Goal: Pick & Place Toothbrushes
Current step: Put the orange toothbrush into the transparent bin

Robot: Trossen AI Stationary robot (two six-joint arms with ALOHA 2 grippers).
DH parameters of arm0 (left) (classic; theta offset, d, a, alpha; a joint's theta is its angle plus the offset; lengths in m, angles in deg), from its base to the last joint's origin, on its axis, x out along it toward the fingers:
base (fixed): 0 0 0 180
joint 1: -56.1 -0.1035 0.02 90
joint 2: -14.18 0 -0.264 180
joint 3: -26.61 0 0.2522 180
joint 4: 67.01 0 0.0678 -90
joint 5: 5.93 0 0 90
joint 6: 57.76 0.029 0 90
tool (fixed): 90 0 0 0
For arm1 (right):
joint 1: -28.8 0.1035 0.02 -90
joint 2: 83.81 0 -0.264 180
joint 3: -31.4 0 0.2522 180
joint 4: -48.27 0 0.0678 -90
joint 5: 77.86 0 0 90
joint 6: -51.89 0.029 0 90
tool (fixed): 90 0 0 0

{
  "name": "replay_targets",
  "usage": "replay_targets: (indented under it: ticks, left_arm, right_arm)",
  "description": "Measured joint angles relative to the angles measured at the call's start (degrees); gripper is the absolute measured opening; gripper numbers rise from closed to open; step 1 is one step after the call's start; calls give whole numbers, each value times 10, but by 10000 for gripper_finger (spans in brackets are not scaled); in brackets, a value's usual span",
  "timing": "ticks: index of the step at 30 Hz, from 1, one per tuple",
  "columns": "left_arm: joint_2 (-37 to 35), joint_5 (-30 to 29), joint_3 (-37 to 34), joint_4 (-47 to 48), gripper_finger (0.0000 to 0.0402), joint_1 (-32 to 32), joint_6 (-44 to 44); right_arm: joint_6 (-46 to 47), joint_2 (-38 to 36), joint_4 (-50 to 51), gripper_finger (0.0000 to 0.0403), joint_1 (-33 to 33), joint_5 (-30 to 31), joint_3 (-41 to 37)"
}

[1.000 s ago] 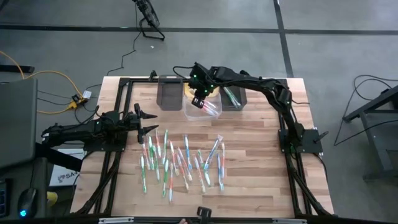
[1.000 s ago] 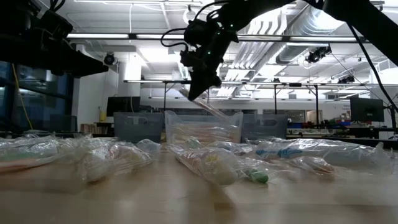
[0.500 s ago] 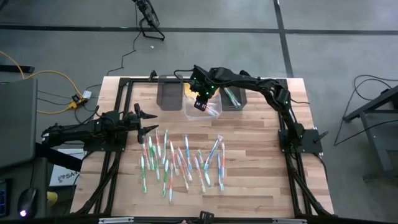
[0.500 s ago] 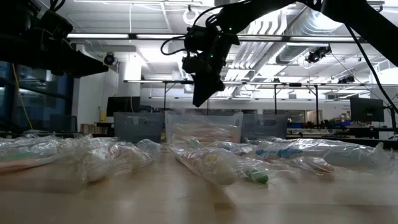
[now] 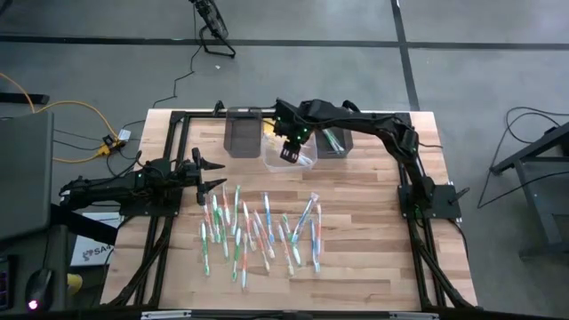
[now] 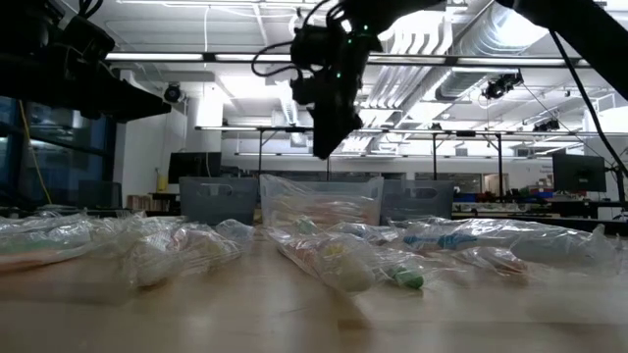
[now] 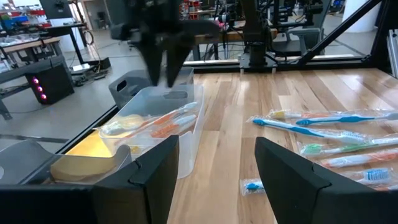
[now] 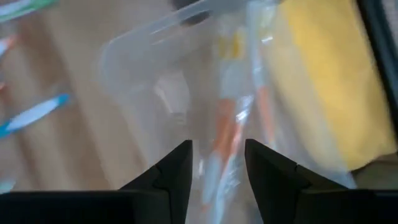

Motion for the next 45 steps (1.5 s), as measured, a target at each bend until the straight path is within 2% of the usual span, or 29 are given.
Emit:
replay_targets:
  ticks: [7,11,18,24,30,33,39,45]
  left_arm:
    - [0,0,0,0,206,0,0]
    - [0,0,0,0,206,0,0]
    - [0,0,0,1,206,0,0]
    - [0,1,0,1,206,0,0]
    - [0,2,0,1,206,0,0]
    - [0,3,0,1,206,0,0]
    - [0,3,0,1,206,0,0]
    - [0,3,0,1,206,0,0]
  right_arm:
    - [13,-13,69,137,60,-18,-4]
    - [59,-41,70,137,96,-34,-48]
    - [205,-121,51,137,163,-27,-176]
    - [373,-153,-6,137,212,-25,-275]
    - [555,-152,-52,136,244,48,-351]
    - [621,-152,-64,137,258,60,-377]
    - [676,-152,-132,136,287,62,-398]
    - [720,-144,-130,137,302,80,-398]
